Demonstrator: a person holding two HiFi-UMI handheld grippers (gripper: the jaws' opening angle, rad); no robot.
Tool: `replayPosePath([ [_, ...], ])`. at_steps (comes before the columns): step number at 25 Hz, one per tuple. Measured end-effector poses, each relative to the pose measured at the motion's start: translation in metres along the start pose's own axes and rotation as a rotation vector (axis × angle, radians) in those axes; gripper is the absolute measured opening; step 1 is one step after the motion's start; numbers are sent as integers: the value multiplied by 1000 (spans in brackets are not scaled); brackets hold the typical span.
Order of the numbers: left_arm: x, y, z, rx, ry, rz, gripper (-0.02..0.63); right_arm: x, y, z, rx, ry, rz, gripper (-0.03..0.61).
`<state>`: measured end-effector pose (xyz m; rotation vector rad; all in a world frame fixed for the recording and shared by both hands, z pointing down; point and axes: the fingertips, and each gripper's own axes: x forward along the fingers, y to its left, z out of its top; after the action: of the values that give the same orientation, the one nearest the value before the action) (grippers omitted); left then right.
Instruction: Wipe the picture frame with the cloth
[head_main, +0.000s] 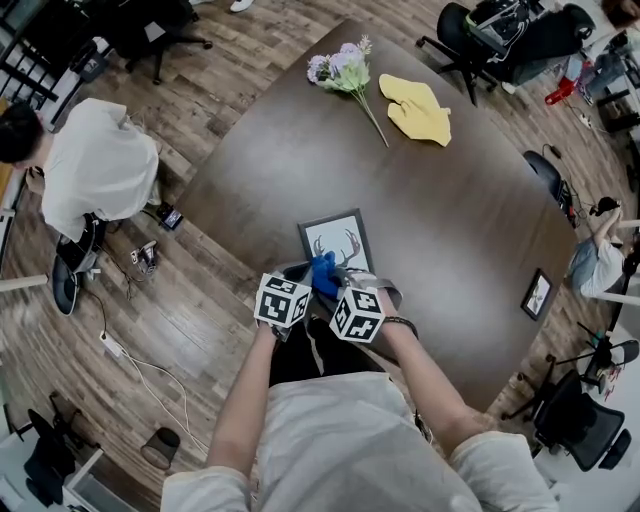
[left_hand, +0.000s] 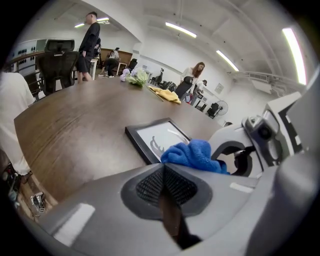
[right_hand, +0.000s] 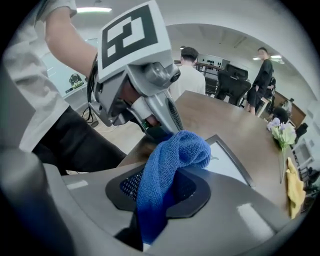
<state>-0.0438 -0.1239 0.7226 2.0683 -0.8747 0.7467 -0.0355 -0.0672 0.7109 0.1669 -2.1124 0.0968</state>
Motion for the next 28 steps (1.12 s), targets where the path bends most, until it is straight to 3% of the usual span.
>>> replayPosePath([
  [4, 0, -1, 1, -8, -6, -3, 52, -3, 2, 3, -61, -11, -27, 84],
  [10, 1, 0, 1, 26, -1, 15, 52, -2, 14, 5, 50, -101, 37, 84],
  [15, 3, -2, 1, 107, 12, 49, 52, -7, 34, -3, 75, -130, 94, 84],
  [19, 2, -2, 1, 107, 10, 50, 52, -12, 39, -10, 105, -133, 125, 84],
  [28, 3, -2, 0, 105, 10, 43, 52, -36, 23, -55, 158, -95, 95, 84],
])
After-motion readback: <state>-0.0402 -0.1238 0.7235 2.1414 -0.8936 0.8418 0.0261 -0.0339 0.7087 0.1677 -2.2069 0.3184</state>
